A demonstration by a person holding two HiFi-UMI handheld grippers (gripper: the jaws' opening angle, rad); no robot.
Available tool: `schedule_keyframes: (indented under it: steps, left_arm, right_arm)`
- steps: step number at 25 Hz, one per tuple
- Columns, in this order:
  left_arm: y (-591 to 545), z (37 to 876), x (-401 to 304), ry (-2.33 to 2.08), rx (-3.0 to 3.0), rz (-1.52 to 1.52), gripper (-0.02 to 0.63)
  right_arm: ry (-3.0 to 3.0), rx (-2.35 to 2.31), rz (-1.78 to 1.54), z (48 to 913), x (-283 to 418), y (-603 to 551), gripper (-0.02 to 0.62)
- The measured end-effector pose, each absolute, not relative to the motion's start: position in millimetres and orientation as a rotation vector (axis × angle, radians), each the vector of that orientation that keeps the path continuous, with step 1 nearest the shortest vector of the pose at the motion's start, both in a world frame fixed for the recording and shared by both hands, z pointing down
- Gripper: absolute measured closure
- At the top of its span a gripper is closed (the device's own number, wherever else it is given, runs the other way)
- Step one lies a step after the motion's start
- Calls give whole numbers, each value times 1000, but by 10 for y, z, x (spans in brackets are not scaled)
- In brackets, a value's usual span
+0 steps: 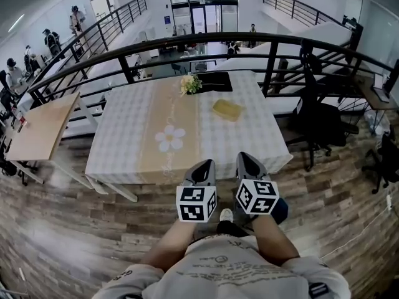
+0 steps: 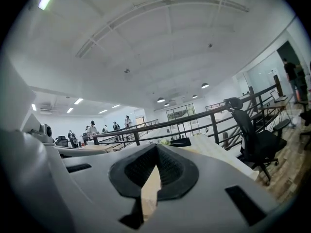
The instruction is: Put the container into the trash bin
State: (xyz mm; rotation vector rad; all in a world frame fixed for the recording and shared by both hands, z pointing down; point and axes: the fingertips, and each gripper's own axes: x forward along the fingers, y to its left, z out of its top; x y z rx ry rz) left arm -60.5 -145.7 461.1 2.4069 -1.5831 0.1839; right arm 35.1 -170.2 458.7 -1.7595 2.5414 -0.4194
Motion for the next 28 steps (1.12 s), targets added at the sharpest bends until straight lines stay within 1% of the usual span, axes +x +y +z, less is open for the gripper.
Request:
schedule_keyframes:
  steps: [18, 28]
  left_arm:
    - [-3367, 4454, -173, -1666, 2358, 244, 603]
    - [-3807, 4537, -120, -1659, 2340, 242, 603]
  right_arm:
    - [2559, -1720, -526, 4560, 835, -3732, 594]
    - [2571, -1726, -570, 4668, 870, -4198, 594]
